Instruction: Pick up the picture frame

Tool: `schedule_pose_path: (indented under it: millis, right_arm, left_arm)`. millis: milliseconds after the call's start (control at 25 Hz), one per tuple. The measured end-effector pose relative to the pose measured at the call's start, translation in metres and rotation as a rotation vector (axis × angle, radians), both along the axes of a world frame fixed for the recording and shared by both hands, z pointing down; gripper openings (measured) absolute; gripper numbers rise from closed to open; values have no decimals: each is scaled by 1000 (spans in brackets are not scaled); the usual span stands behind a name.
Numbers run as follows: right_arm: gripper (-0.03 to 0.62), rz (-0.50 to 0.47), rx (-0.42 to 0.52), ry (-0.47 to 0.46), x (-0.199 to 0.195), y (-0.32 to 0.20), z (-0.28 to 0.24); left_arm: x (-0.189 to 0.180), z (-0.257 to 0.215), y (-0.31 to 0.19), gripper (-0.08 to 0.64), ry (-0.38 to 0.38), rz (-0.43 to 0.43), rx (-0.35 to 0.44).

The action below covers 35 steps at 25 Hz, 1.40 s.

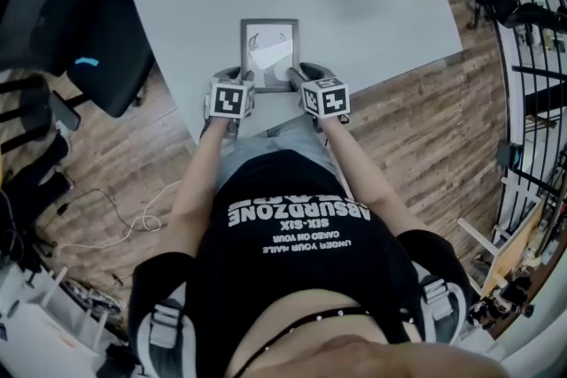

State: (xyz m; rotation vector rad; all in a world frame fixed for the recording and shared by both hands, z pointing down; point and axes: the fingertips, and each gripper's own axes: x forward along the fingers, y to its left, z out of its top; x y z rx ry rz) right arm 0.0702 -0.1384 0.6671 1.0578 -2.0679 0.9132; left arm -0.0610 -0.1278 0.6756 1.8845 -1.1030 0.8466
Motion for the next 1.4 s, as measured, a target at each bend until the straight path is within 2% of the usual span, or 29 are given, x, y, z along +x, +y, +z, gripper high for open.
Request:
schedule_pose_path:
  millis: [240, 480, 760, 1400]
  right_arm:
    - [117, 16, 14, -10, -1, 1, 0]
    - [109, 18, 29, 2, -1, 0, -6]
    - [106, 23, 58, -2, 0, -6, -17]
    - [106, 40, 164, -46, -5, -13, -63]
  left_arm:
    - [1, 2, 2, 109, 30, -28, -29]
    - [1, 0, 7, 107, 18, -22, -27]
    - [2, -9, 3, 107, 30, -33, 1]
    - [-3, -58, -9, 107, 36, -43, 132]
